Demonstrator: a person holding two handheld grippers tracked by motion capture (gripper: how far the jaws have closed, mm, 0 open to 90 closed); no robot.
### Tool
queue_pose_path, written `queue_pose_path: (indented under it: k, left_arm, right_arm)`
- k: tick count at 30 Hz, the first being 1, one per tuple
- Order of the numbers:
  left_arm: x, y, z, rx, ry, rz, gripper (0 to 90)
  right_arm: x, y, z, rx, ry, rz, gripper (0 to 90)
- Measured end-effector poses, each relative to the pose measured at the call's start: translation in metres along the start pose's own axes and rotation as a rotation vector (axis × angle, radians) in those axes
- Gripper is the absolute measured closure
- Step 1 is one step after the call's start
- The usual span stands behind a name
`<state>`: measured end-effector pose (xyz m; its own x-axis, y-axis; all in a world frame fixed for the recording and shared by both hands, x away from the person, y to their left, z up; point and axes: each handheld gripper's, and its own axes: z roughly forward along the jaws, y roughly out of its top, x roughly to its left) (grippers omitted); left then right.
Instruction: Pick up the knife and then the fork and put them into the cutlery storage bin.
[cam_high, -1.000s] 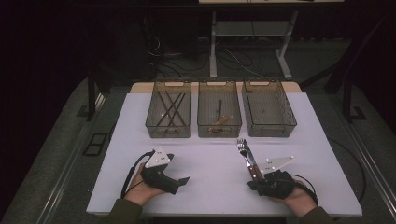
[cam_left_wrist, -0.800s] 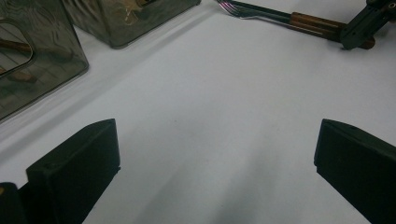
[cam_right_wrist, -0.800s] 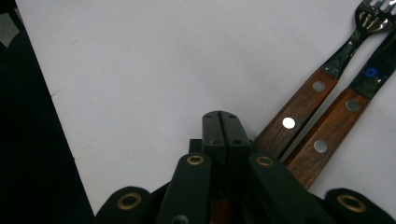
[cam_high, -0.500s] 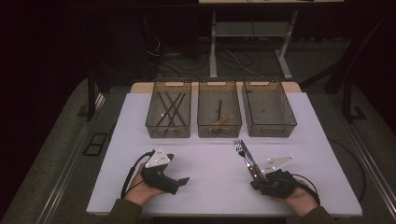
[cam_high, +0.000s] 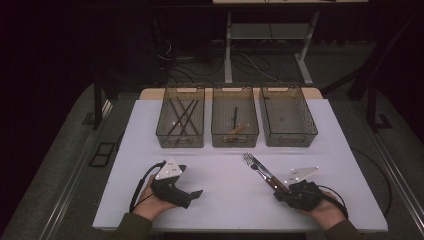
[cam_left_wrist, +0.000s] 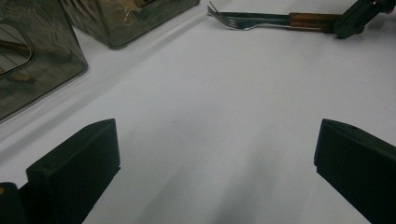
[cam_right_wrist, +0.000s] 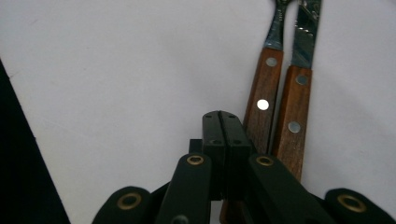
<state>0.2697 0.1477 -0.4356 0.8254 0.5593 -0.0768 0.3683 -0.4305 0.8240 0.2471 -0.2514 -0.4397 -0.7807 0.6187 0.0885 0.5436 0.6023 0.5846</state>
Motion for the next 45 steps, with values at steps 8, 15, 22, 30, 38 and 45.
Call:
queue_pose_path:
  k: [8, 15, 22, 30, 38, 45]
  left_arm:
    - [0.0, 0.0, 0.0, -0.002, -0.001, -0.002, 0.0]
    - [0.0, 0.0, 0.0, -0.002, -0.002, -0.001, 0.0]
    - [0.0, 0.0, 0.0, -0.003, -0.005, -0.001, 0.0]
    - [0.0, 0.0, 0.0, -0.012, -0.015, 0.005, 0.0]
    - [-0.001, 0.001, 0.0, -0.01, -0.024, 0.011, 0.0]
    - [-0.001, 0.001, 0.0, -0.009, -0.025, 0.012, 0.0]
  right_arm:
    - [-0.01, -0.004, -0.005, 0.004, -0.037, 0.015, 89.4]
    - [-0.013, -0.005, -0.005, 0.003, -0.037, 0.02, 89.4]
    - [-0.016, -0.004, -0.017, -0.104, 0.028, 0.033, 71.7]
    - [-0.024, -0.004, -0.026, -0.175, 0.009, 0.057, 47.2]
    - [-0.033, 0.003, -0.027, -0.172, 0.005, 0.052, 48.3]
    - [-0.043, 0.017, -0.023, -0.166, 0.002, 0.057, 53.1]
